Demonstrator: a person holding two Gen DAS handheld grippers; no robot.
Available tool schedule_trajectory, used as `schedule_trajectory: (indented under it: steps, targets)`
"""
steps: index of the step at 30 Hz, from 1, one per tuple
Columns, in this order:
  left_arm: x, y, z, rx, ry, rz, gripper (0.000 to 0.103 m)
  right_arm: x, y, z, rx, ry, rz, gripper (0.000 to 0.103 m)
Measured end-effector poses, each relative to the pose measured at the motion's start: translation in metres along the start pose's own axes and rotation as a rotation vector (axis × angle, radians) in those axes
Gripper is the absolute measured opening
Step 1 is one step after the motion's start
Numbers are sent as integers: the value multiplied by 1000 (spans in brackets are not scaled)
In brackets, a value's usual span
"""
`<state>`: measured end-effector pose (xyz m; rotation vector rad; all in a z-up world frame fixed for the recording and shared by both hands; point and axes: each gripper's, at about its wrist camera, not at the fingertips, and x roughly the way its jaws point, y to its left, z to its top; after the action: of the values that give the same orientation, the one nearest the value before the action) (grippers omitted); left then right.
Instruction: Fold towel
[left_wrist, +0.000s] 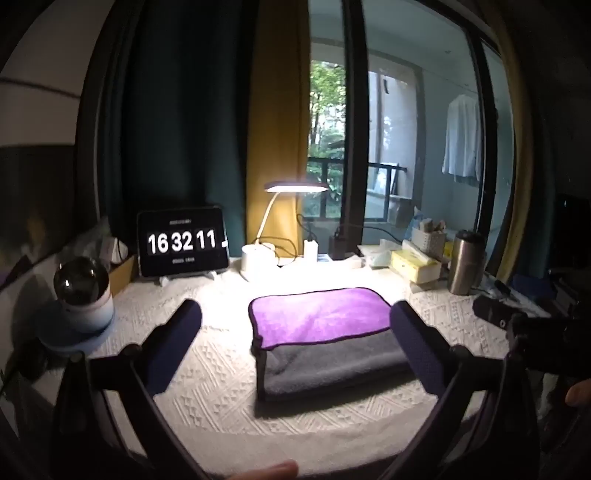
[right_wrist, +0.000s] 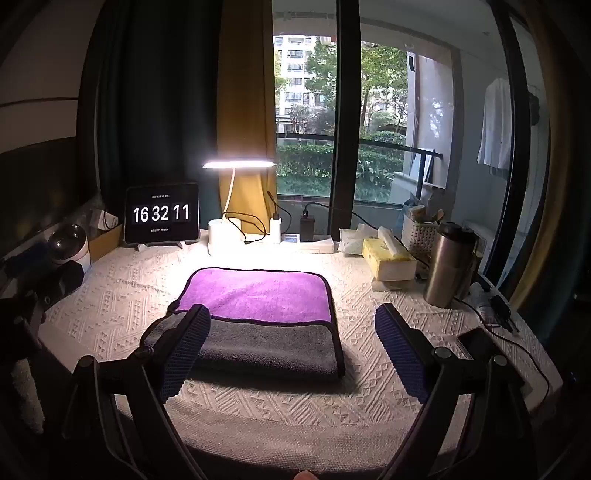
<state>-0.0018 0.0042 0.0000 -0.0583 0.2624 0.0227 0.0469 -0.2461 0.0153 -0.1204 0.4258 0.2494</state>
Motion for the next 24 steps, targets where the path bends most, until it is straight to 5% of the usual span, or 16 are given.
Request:
schedule_trajectory:
  steps: [10,24]
  targets:
    - [6,2,-8,-32,87,-16,103,4,-1,0,1,24,0,93]
    - [6,5,-5,-37,87,-20,102,4,4,-5,-7,38,1,93]
